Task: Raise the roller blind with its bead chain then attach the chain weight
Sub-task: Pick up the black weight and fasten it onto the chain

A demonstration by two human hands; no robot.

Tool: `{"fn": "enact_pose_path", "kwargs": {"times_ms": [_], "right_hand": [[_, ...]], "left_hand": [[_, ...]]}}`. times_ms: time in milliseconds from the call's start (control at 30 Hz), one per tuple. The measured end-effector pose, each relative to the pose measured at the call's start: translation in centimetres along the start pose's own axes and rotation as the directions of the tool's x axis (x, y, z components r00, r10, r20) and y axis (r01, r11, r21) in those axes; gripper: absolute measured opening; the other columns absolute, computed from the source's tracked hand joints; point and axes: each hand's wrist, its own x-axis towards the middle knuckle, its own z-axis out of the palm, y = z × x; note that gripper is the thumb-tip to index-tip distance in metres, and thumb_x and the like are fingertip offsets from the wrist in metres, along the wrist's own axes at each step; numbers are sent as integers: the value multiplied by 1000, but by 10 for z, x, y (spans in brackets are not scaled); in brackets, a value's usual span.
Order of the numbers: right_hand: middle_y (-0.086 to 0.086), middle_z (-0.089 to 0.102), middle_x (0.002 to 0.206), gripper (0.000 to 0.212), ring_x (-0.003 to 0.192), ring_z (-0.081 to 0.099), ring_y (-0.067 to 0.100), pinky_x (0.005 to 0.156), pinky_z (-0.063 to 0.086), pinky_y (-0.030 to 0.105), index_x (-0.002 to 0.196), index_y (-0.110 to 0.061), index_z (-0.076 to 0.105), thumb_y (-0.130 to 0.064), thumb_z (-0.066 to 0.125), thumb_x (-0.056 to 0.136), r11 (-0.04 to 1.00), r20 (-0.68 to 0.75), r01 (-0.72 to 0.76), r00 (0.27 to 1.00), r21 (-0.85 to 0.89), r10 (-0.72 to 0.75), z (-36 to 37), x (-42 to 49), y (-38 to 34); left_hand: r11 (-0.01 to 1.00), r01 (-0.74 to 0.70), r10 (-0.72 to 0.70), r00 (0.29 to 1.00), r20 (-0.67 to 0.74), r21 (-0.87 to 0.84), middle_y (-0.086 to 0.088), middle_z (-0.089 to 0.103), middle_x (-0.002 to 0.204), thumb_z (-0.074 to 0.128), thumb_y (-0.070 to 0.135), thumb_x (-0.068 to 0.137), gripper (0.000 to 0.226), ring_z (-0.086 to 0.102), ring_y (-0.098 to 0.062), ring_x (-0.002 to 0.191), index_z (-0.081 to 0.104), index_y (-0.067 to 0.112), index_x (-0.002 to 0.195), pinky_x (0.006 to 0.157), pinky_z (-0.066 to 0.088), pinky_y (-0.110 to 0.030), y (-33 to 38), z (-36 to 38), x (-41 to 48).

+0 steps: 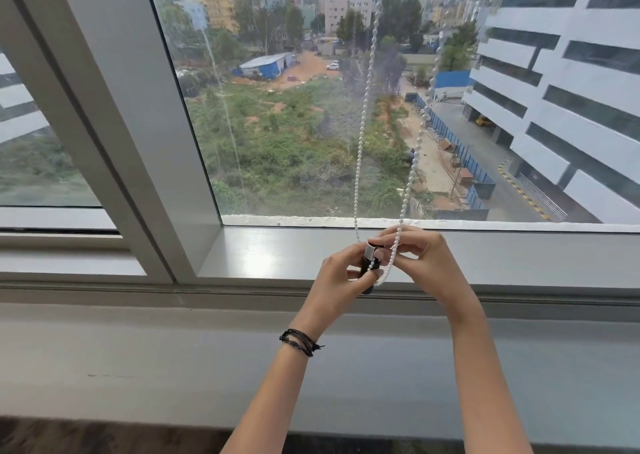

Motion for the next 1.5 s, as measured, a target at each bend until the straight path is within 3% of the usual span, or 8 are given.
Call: {"fn": "enact_pose_path", "kwargs": {"times_ms": [267,467,833,933,1033,1133,1367,1500], "right_hand": [[9,67,87,15,78,67,16,73,54,17,91,1,73,2,70,76,998,-67,11,998,-56,-15,3,-2,4],[7,69,85,13,76,67,13,73,55,20,89,-1,74,0,71,76,994,-113,17,993,-107,-29,5,-4,7],[6,67,88,27,78,66,12,72,54,21,92,2,72,-15,71,72,997,-5,-24,1000,68,24,-4,-2,4],[-2,69,87,22,79,66,9,72,55,20,92,-6,74,-13,70,72,994,10,-20,1000,104,19,-3,-2,1],[-11,71,85,22,78,67,7,72,55,19,83,-32,75,-15,69,72,995,-12,21,1000,102,-20,-2,-5,-6],[-10,71,82,22,76,68,12,72,57,23,82,-34,73,-15,70,72,996,-62,36,998,78,-31,1,-7,-6],[-10,70,84,36,79,68,3,74,54,16,80,-30,71,5,70,74,1000,-132,2,991,23,1,8,-13,7],[-12,71,88,36,79,69,7,74,55,20,80,-34,71,2,70,77,999,-146,-45,988,13,46,13,-18,11]], "left_hand": [[1000,-1,1,1000,-23,19,10,66,81,57,17,84,27,60,-8,76,60,40,99,72,53,-18,4,3,-1],[996,-11,16,999,-46,93,-13,64,81,52,18,86,26,54,-31,69,57,30,108,71,53,-44,3,10,-1],[997,36,-29,995,97,-73,-1,71,96,59,0,88,37,67,-14,94,58,23,118,73,50,-16,8,-5,1],[995,43,-31,991,132,-91,3,71,95,59,-1,88,40,67,-9,94,57,25,119,74,49,-16,10,-9,2],[997,29,-22,994,104,-71,9,69,93,59,0,88,40,65,2,90,56,24,120,71,48,-12,11,-8,1],[999,26,-24,998,55,-44,5,69,94,58,0,88,39,63,3,85,57,19,122,73,51,-14,7,-4,0],[997,63,-63,998,17,-46,0,67,88,59,3,88,37,60,-12,78,53,20,121,69,53,-29,-1,6,-3],[994,89,-87,995,38,-61,-3,69,92,62,10,88,36,64,-32,90,52,20,121,77,54,-42,-3,6,-5]]}}
